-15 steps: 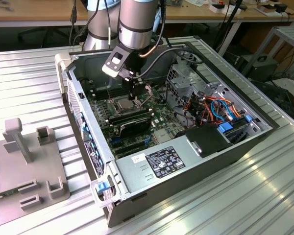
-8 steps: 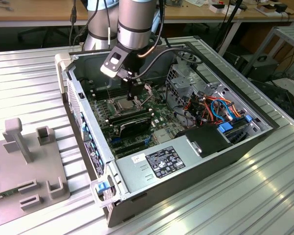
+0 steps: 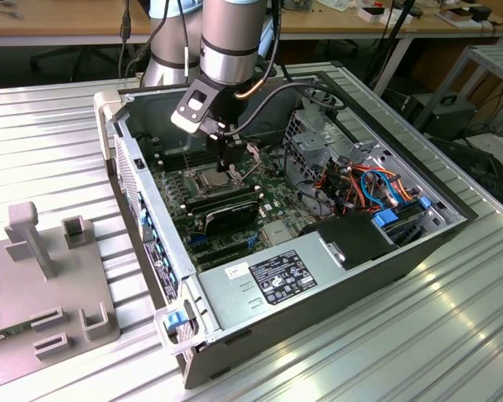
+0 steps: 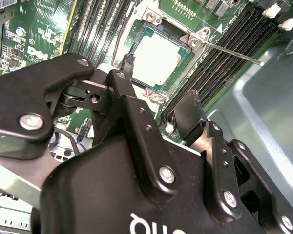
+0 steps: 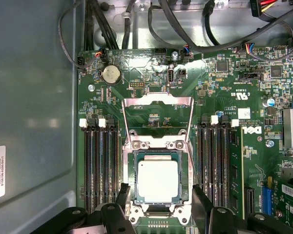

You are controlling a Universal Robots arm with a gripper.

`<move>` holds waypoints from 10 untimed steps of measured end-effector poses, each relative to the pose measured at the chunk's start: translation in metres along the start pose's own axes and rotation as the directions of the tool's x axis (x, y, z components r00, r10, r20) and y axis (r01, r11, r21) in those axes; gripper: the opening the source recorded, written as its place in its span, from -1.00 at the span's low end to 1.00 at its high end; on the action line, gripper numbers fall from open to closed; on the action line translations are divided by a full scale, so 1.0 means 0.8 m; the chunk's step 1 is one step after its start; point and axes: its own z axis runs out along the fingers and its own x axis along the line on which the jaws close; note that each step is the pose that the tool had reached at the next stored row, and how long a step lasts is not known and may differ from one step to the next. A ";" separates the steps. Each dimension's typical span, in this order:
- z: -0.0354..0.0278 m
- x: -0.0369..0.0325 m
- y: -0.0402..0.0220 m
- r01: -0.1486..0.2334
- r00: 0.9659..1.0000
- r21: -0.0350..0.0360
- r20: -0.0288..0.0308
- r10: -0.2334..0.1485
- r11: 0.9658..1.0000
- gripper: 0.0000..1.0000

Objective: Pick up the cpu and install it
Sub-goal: 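Close the cpu cover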

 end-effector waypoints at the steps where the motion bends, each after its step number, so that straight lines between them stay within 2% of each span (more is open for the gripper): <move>1: 0.0000 0.0000 0.0000 0.000 1.000 0.000 0.000 0.000 1.000 0.22; 6: 0.0000 0.0000 -0.0001 0.000 1.000 0.000 0.000 0.000 1.000 0.20; 7: 0.0000 0.0000 -0.0001 0.000 1.000 0.000 0.000 0.000 1.000 -0.07; 10: 0.0000 0.0000 -0.0001 0.000 1.000 0.000 0.000 0.000 1.000 -0.30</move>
